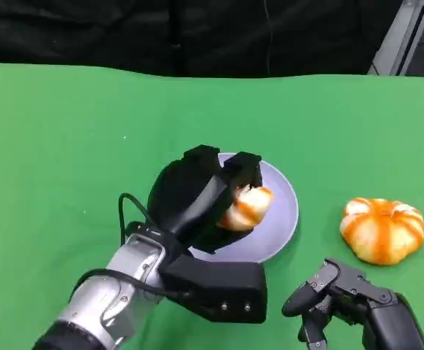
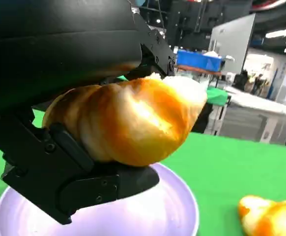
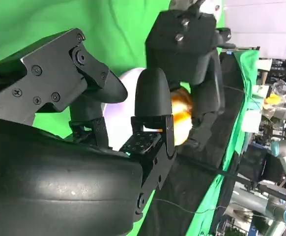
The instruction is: Grasp the bread from the table and place it into the plate.
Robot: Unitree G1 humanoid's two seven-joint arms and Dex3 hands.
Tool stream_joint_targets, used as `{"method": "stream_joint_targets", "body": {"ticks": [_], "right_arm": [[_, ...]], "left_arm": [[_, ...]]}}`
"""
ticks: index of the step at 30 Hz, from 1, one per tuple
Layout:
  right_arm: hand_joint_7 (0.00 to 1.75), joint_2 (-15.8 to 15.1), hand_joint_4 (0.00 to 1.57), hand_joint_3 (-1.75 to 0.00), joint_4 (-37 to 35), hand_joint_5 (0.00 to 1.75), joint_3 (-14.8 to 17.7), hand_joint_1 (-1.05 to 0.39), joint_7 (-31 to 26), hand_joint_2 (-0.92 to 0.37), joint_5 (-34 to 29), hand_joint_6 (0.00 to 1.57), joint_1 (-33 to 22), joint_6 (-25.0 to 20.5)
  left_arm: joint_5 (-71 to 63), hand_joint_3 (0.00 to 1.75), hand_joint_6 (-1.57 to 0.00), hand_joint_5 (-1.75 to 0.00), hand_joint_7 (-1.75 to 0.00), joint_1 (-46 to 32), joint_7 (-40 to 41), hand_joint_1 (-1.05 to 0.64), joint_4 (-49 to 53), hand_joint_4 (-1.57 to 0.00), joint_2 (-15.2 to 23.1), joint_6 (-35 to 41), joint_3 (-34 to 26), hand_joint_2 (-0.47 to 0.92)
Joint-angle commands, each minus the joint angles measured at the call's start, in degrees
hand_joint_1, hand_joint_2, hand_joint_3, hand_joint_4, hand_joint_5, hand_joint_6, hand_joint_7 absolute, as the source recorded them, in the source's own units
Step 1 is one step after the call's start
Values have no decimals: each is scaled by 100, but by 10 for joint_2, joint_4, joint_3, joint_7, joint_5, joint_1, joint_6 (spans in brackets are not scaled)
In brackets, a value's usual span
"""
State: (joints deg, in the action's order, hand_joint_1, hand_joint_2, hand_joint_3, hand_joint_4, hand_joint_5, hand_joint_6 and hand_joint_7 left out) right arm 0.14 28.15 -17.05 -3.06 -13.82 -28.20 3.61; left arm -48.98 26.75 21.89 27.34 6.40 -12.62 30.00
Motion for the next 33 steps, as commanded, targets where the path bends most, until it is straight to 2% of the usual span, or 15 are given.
{"method": "stream_joint_targets", "body": {"ticks": [1, 2, 4, 5, 6, 8, 16, 17, 18, 19, 25, 28, 31, 33], "right_arm": [[128, -2, 65, -118, 9, 160, 1, -1, -2, -51, -1, 72, -6, -4], [128, -1, 65, -118, 9, 160, 0, -2, -3, -51, -1, 72, -7, -4], [128, 0, 65, -117, 10, 160, -1, -2, -5, -51, -1, 72, -9, -4], [128, 0, 64, -117, 10, 160, -1, -2, -5, -51, -3, 72, -9, -4], [127, 0, 64, -117, 10, 160, -2, -3, -6, -51, -4, 72, -9, -5], [127, 0, 64, -117, 11, 159, -3, -3, -6, -51, -6, 72, -10, -6], [127, 1, 65, -118, 12, 159, -3, -3, -6, -50, -7, 72, -10, -7], [127, 0, 65, -118, 10, 159, -1, -3, -5, -50, -4, 72, -9, -5], [127, -1, 65, -118, 8, 159, 1, -3, -3, -50, -3, 72, -8, -3], [127, -3, 65, -118, 6, 159, 3, -2, -2, -50, -2, 72, -7, -2], [127, -4, 65, -118, 5, 160, 4, -2, -1, -51, -3, 72, -6, -1], [127, -1, 65, -117, 7, 160, 4, -2, -2, -51, -2, 72, -6, -6], [127, -1, 65, -118, 7, 159, 4, -2, -1, -51, -2, 72, -6, -5], [127, -1, 64, -118, 7, 159, 3, -1, 0, -51, 0, 73, -6, -5]], "left_arm": [[-3, 32, -70, -168, -118, 25, -14, -26, 33, -67, -11, 28, 8, 79], [-2, 31, -62, -160, -110, 38, -49, -27, 51, -56, -20, 53, 15, 82], [-8, 30, -48, -87, -49, 57, -127, -34, 63, -40, -26, 98, 31, 89], [-10, 32, -33, -53, -22, 58, -152, -51, 58, -23, -24, 114, 37, 91], [-12, 33, -26, -41, -11, 57, -166, -59, 52, -14, -23, 124, 41, 92], [-8, 36, -16, -28, -3, 53, -188, -69, 41, -4, -21, 138, 45, 92], [-4, 39, -12, -23, 0, 50, -202, -74, 27, 0, -18, 151, 50, 92], [5, 39, -12, -23, 0, 45, -224, -74, 17, 0, -11, 153, 46, 92], [16, 49, -5, -9, 0, 38, -242, -87, 2, 0, -3, 154, 39, 92], [26, 53, -2, -5, 0, 32, -256, -92, -13, 0, 4, 154, 33, 92], [38, 58, 0, 0, 0, 22, -275, -98, -43, 0, 16, 161, 30, 92], [91, 58, 0, 0, 0, -19, -311, -98, -139, 0, 70, 131, -18, 92], [109, 58, 0, 0, 0, -34, -329, -97, -171, 0, 85, 125, -33, 92], [198, 56, 0, 0, 0, -73, -360, -94, -217, 0, 104, 99, -87, 92]]}}
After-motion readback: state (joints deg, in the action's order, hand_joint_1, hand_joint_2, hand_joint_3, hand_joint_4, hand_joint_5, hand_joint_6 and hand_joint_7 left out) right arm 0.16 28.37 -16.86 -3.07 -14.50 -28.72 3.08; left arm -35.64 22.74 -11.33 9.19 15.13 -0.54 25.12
